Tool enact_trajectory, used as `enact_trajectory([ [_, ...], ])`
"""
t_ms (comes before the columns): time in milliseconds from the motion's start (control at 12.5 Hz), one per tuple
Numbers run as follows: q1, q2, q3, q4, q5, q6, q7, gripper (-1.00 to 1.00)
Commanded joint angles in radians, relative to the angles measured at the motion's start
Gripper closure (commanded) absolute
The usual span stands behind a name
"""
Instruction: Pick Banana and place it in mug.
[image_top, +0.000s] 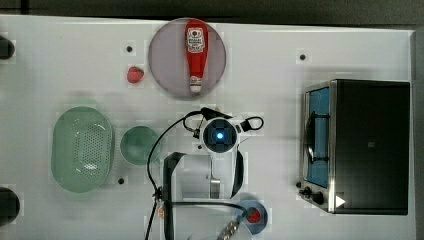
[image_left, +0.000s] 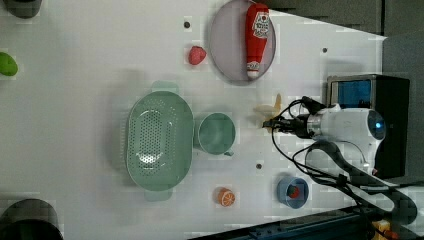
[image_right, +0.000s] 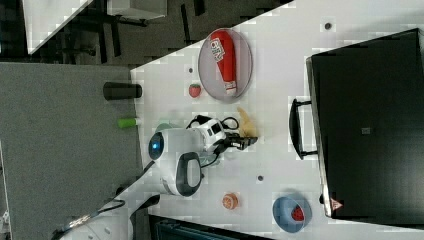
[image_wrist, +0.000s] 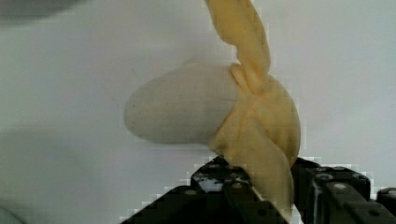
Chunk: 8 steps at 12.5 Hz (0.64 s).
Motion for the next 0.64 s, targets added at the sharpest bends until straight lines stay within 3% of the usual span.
enact_trajectory([
  [80, -0.027, -0.194, 0.003, 0.067, -0.02, -0.19, -0.02, 0.37],
  [320, -0.024, -0.401, 0.006, 0.21, -0.021, -0.622, -0.02, 0.37],
  [560, -0.005, -0.515, 0.065, 0.298, -0.02, -0.762, 0.001, 0.37],
  [640, 0.01, -0.54, 0.135, 0.299, 0.01, -0.836, 0.14, 0.37],
])
